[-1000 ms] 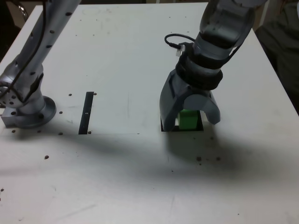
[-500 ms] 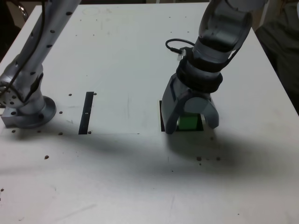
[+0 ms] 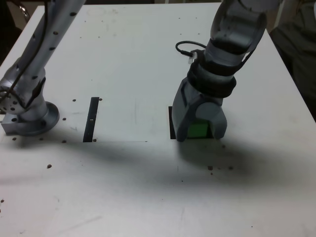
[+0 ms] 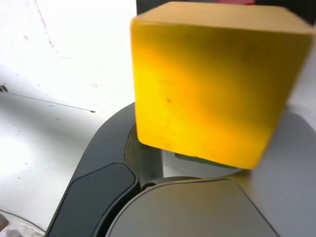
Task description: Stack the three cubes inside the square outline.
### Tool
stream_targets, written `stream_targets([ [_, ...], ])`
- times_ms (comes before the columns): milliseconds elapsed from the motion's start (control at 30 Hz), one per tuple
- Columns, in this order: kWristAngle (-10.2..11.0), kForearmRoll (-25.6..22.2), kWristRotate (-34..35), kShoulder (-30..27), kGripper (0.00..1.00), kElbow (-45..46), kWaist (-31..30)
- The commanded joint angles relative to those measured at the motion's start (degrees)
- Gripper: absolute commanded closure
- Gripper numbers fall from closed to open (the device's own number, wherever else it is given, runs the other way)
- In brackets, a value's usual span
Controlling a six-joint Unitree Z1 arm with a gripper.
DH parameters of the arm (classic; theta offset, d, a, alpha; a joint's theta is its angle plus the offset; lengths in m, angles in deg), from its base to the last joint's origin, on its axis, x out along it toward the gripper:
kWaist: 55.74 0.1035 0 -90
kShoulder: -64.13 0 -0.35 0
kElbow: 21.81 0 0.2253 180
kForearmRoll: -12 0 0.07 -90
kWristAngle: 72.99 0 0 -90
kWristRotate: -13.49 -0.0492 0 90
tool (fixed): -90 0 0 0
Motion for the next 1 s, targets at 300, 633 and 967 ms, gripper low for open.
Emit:
stream_targets([
  [300, -0.3, 1.3, -1.1, -0.1, 0.77, -0.5, -0.3],
  [633, -0.5, 1.6, -1.4, 0.0, 0.77, -0.6, -0.3],
  [967, -1.4, -2.7, 0.3, -2.7, 0.77, -2.0, -2.2],
])
